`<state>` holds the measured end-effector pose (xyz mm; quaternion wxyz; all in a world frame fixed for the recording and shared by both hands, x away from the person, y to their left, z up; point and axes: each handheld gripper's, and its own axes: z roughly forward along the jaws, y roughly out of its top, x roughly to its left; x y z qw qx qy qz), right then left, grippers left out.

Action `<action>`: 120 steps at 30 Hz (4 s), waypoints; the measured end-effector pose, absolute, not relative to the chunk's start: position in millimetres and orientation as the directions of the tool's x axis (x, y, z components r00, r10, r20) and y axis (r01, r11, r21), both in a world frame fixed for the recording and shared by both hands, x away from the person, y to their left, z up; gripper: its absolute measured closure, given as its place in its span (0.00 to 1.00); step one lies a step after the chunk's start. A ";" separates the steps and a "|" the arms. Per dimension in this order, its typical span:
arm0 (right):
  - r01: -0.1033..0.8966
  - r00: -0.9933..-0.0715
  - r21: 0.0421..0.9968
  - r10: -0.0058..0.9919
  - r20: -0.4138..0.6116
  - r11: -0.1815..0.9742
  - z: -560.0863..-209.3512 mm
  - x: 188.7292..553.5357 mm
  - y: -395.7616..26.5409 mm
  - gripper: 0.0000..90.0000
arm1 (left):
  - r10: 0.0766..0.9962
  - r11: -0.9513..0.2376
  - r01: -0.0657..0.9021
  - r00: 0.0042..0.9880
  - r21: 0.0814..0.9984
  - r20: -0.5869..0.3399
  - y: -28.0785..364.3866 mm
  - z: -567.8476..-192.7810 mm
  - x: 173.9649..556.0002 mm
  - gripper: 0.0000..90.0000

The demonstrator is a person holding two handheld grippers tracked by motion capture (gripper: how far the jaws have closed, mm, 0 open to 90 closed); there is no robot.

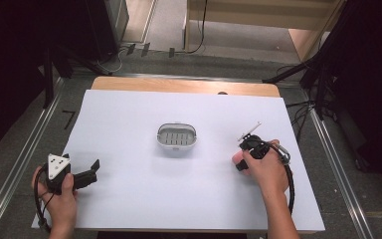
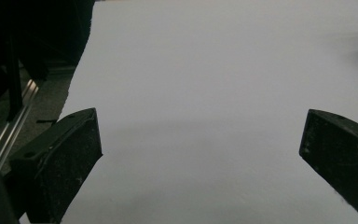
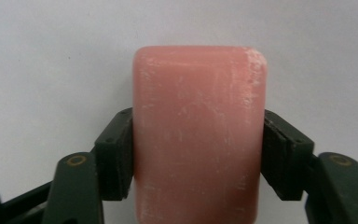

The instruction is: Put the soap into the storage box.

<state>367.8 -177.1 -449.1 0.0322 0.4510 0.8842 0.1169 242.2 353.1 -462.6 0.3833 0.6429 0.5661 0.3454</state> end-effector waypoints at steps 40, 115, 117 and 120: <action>0.452 -0.869 0.351 0.494 -0.034 0.820 -404.4 388.9 -127.0 0.43 | 0.992 -0.084 0.464 0.125 0.882 0.028 351.2 -462.8 242.4 0.00; 0.191 -0.971 0.412 0.232 -0.051 0.891 -368.4 416.0 -29.8 0.43 | 0.990 -0.097 0.475 0.138 0.875 0.035 350.4 -463.1 243.9 0.00; 0.169 -0.977 0.415 0.209 -0.052 0.894 -369.3 417.0 -24.8 0.43 | 0.990 -0.096 0.474 0.138 0.875 0.034 350.5 -463.0 243.7 0.00; 0.151 -0.980 0.413 0.191 -0.058 0.898 -369.9 418.2 -20.9 0.43 | 0.990 -0.094 0.475 0.139 0.875 0.030 350.9 -462.9 243.8 0.00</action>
